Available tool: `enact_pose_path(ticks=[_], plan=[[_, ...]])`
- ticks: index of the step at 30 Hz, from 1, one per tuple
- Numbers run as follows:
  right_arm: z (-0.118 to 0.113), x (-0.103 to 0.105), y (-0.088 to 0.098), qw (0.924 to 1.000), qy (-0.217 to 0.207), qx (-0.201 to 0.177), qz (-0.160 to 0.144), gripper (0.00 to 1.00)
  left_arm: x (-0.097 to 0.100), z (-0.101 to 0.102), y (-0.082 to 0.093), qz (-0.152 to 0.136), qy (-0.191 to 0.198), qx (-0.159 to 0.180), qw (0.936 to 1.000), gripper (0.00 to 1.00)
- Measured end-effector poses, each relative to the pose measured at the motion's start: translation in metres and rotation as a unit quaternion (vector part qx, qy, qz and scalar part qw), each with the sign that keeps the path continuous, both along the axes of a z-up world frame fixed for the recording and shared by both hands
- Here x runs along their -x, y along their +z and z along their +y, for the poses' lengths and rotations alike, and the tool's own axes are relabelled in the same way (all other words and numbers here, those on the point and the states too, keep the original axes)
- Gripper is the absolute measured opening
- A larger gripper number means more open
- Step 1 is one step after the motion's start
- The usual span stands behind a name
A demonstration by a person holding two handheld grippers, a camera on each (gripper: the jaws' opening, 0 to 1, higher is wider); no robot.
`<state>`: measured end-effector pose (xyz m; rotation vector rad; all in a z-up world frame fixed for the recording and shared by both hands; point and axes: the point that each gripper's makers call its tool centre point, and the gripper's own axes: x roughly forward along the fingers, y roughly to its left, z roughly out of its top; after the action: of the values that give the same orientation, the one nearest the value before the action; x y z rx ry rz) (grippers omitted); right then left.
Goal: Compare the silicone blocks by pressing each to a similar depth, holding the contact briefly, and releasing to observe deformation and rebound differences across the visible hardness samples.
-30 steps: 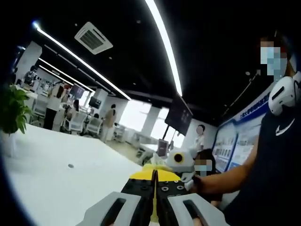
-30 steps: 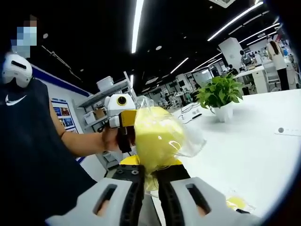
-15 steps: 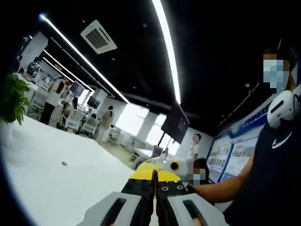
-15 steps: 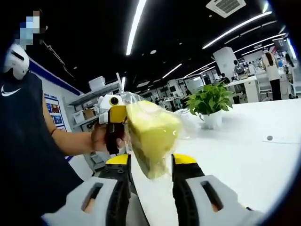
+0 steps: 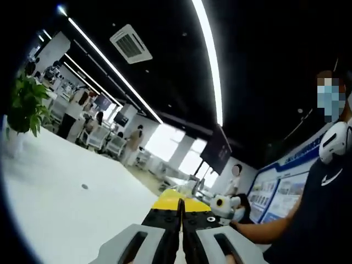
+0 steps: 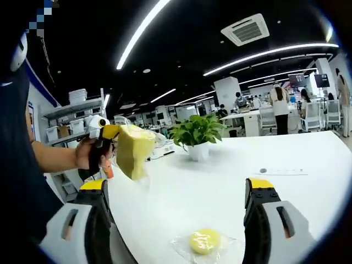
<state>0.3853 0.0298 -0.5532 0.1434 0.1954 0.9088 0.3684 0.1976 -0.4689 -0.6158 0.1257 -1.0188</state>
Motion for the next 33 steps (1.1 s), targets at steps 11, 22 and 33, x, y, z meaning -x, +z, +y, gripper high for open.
enact_pose_path(ticks=[11,22,33], plan=[[-0.052,-0.005,-0.05,0.9976,-0.048,0.043,0.025,0.96,-0.008,0.013,-0.017,0.03,0.028,0.017,0.999,0.0],[-0.061,0.007,-0.073,0.9961,-0.056,0.064,0.023,0.96,-0.019,0.016,-0.065,0.08,0.039,0.014,0.9959,0.0],[-0.072,0.02,-0.098,0.9925,-0.074,0.094,0.026,0.96,-0.026,0.019,-0.107,0.134,0.039,0.013,0.9901,0.0]])
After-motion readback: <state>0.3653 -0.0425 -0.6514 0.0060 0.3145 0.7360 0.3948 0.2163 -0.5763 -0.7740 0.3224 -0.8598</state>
